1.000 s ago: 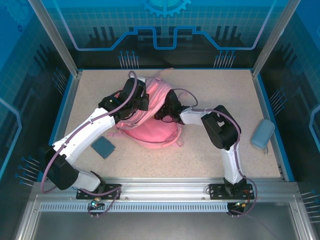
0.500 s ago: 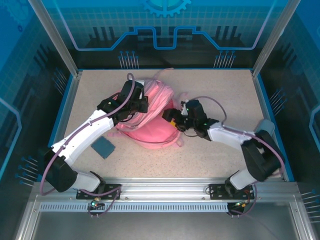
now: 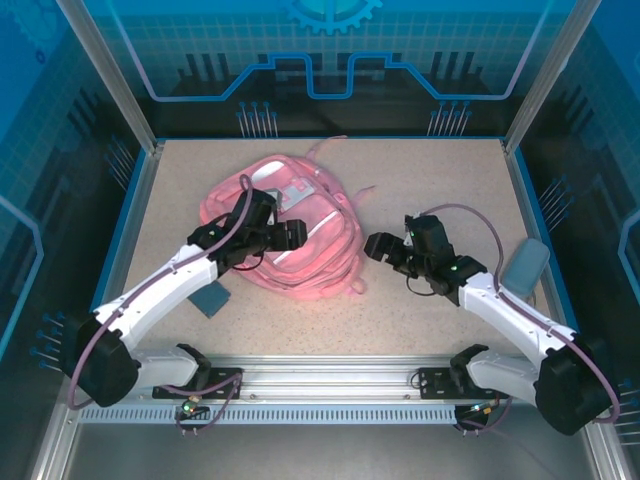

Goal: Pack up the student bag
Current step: Close the student bag at the top-center of the table, then move the student bag to the top-center of the table.

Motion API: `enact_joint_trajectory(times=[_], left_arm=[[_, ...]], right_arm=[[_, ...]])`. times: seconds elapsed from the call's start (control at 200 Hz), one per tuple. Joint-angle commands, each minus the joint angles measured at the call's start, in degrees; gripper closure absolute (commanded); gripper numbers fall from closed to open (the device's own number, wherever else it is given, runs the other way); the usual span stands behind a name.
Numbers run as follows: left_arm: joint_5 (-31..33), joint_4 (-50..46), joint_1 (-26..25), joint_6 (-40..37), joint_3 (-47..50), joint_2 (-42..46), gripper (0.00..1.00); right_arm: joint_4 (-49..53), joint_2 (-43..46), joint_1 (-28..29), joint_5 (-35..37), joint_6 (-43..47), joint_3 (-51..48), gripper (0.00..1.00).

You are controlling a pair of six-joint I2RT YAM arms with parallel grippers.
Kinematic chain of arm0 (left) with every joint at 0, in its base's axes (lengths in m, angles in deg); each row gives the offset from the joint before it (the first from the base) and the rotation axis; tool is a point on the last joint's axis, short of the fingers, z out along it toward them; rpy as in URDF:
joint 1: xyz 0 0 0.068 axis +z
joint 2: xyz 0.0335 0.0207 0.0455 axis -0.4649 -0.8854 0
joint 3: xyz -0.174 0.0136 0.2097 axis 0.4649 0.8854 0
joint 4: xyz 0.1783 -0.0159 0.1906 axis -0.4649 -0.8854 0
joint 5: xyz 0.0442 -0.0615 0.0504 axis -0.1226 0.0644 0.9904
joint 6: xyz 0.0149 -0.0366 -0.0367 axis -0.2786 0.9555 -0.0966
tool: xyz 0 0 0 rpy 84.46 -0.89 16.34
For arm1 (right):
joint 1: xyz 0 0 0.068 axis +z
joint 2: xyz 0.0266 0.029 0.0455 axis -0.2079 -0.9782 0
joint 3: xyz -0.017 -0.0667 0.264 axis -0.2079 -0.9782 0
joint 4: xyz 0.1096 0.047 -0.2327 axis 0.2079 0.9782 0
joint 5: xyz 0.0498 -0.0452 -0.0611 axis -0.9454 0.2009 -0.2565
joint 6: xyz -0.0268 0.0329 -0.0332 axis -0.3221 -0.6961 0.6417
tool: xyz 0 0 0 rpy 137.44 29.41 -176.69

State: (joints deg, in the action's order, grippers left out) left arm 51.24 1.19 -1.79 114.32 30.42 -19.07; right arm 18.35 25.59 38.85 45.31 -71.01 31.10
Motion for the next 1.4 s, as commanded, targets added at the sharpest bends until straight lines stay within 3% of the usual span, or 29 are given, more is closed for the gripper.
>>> enact_joint_trajectory(times=[0.0, 0.265, 0.59, 0.81, 0.95, 1.161, 1.396], left_arm=[[-1.60, 2.65, 3.63, 6.34, 3.35, 3.19, 0.14], [-5.45, 7.95, 13.99, 17.03, 12.84, 4.55, 0.10], [-11.82, 15.29, 14.66, 20.39, 15.14, -3.10, 0.19], [-18.52, 20.05, 13.48, 18.10, 10.82, -11.06, 0.33], [-19.88, 22.17, 9.56, 17.89, 6.15, -16.19, 0.42], [-21.44, 24.86, 4.27, 19.85, 0.76, -21.32, 0.41], [-18.14, 19.96, 3.61, 16.67, 0.79, -17.21, 0.31]], right_arm=[[2.12, -3.14, -0.48, -2.43, 6.86, 6.30, 0.13], [12.71, -25.45, -0.49, -6.35, 14.36, 29.24, 0.14], [21.88, -46.59, 2.89, -8.96, 19.80, 49.08, 0.23], [21.26, -47.15, 2.06, -5.39, 16.86, 44.28, 0.30], [17.72, -43.74, -0.70, -5.61, 14.99, 37.17, 0.33], [16.60, -40.74, -6.14, -5.44, 16.85, 33.12, 0.34], [20.02, -44.17, -11.49, -5.23, 26.88, 40.38, 0.33]])
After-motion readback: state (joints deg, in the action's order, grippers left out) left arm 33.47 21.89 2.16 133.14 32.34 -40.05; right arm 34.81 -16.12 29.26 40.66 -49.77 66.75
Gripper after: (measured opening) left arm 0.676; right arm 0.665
